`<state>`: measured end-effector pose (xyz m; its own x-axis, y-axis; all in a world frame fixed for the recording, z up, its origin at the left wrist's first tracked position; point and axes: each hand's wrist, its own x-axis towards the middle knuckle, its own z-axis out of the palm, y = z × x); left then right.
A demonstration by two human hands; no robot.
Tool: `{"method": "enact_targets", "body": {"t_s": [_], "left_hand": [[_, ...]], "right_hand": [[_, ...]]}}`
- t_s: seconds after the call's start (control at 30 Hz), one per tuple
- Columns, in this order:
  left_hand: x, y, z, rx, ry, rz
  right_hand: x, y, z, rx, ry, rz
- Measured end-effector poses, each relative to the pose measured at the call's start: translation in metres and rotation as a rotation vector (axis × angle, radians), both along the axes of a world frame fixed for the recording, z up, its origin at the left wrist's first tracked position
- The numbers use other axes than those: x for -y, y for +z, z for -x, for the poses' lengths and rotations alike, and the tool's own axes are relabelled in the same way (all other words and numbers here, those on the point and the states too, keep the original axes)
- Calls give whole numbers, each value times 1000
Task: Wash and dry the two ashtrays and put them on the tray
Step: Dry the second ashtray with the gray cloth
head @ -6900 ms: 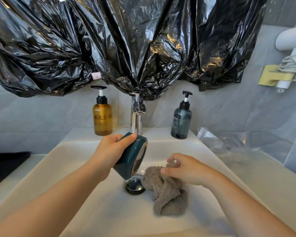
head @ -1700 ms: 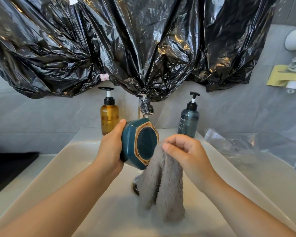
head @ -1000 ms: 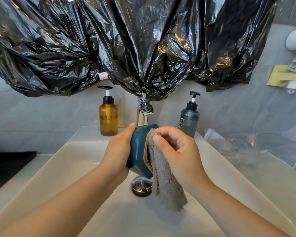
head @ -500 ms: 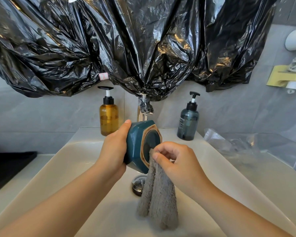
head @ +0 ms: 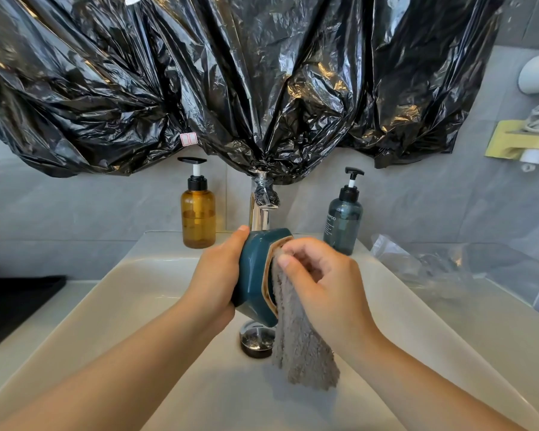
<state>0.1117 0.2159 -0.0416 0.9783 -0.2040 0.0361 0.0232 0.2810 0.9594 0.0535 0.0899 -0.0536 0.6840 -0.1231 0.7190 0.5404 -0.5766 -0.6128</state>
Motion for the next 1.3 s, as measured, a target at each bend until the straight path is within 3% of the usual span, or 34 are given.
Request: {"method": "enact_targets", "body": {"t_s": [0.1, 0.2, 0.27, 0.4, 0.63, 0.7, 0.83, 1.03, 1.3], "left_hand": [[-4, -1, -6, -27, 16, 38], [-5, -2, -11, -22, 39, 47], [-4, -3, -12, -23, 50, 35], [-4, -5, -14, -41, 65, 10], [-5, -6, -13, -87, 63, 4], [-5, -8, -13, -103, 28, -2], [-3, -10, -11, -142, -50, 20], [-3, -6, -11, -163, -24, 95], [-6, -7, -14, -159, 3, 118]], "right_hand": [[-2, -4, 5, -35, 112, 190], [5, -5, 5, -222, 91, 256], [14, -6, 1, -273, -11, 185], [26, 0, -4, -168, -129, -84], [13, 14, 3, 48, 117, -306], [9, 8, 2, -45, 189, -197], [8, -5, -5, -106, 80, 196], [7, -11, -7, -27, -34, 275], [6, -16, -3, -32, 75, 304]]}}
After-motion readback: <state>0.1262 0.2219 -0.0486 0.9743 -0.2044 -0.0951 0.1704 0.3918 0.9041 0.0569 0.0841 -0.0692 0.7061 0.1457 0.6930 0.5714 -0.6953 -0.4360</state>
